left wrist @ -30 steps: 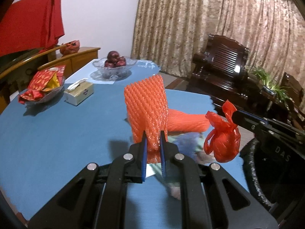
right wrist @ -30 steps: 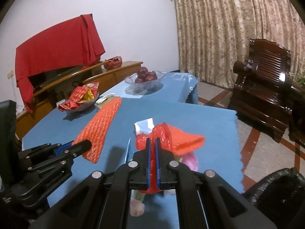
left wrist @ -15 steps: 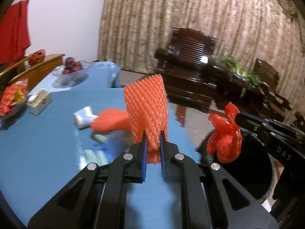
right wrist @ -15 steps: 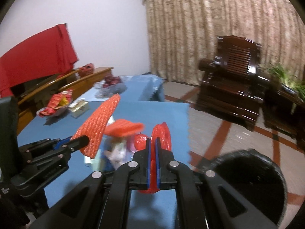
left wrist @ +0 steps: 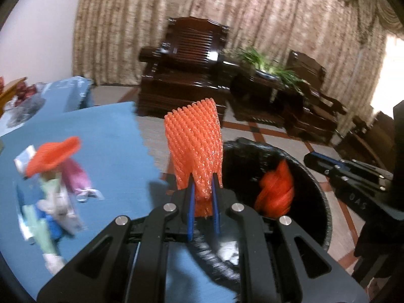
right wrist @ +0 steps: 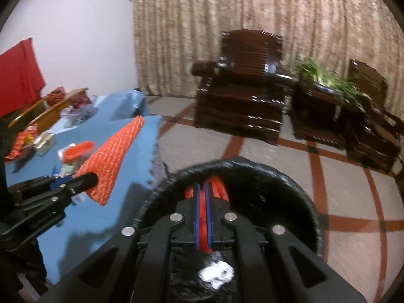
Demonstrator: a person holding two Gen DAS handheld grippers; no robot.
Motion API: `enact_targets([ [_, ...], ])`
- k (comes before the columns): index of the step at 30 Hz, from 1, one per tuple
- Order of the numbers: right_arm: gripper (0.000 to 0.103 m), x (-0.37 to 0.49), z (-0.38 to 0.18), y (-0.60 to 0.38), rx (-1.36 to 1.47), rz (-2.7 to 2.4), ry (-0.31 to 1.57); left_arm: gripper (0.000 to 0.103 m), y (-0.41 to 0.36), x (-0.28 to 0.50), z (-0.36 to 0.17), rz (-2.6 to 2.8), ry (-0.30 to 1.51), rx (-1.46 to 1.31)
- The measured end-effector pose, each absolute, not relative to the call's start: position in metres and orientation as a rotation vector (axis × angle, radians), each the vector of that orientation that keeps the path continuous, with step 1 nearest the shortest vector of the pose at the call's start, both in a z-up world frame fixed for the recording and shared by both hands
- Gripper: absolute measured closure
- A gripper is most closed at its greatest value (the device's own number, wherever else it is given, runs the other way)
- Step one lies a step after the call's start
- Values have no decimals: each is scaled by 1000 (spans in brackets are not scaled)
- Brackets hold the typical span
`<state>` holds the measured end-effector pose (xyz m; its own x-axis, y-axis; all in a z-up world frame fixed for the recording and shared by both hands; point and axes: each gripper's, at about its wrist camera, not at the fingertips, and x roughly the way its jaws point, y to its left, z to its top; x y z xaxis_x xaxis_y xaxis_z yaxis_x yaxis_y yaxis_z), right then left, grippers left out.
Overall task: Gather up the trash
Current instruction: 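Drop the red bag and foam net into the bin, opening both tools, then reach the left tool to the green rubber gloves and grasp them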
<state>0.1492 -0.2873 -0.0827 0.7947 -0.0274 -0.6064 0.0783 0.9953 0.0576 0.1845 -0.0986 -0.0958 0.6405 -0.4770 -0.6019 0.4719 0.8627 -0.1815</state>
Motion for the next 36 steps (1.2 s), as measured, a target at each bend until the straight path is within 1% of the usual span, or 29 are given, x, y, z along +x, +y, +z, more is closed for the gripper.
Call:
enact_targets([
  [4, 99, 147, -95, -309, 104, -107, 672, 92, -127, 186, -106, -598, 701, 7],
  [6, 99, 146, -100, -317, 110, -127, 681, 87, -141, 188, -111, -635, 715, 12],
  [7, 98, 144, -103, -320, 115, -138, 684, 79, -145, 188, -113, -641, 720, 12],
  [8, 96, 142, -104, -322, 120, -146, 686, 64, -147, 188, -115, -649, 724, 9],
  [9, 95, 141, -105, -325, 128, -155, 690, 58, -148, 187, -116, -655, 725, 6],
  [10, 88, 139, -107, -328, 130, -160, 691, 51, -147, 187, -117, -654, 724, 4],
  [11, 78, 139, -107, -330, 134, -168, 690, 47, -146, 186, -118, -651, 722, 5],
  [12, 73, 138, -108, -330, 137, -173, 688, 45, -143, 186, -117, -646, 722, 7],
  [14, 52, 138, -106, -330, 138, -177, 682, 31, -134, 187, -116, -626, 719, 6],
  [15, 47, 137, -106, -328, 135, -178, 676, 29, -126, 186, -114, -611, 710, 1],
  [16, 35, 137, -104, -325, 130, -179, 669, 23, -122, 185, -112, -599, 703, 0],
  [17, 26, 137, -103, -322, 126, -181, 662, 19, -115, 184, -110, -584, 697, 0],
  [18, 23, 137, -102, -319, 121, -179, 655, 17, -104, 182, -108, -555, 688, 1],
  [20, 14, 138, -100, -311, 115, -162, 645, 13, -87, 180, -104, -512, 677, -6],
  [22, 10, 140, -98, -302, 111, -139, 640, 12, -70, 176, -101, -472, 670, -18],
  [26, 8, 146, -95, -277, 96, -73, 631, 12, -26, 170, -95, -354, 659, -39],
  [36, 8, 166, -94, -188, 61, 129, 607, 12, 80, 151, -93, -83, 637, -26],
])
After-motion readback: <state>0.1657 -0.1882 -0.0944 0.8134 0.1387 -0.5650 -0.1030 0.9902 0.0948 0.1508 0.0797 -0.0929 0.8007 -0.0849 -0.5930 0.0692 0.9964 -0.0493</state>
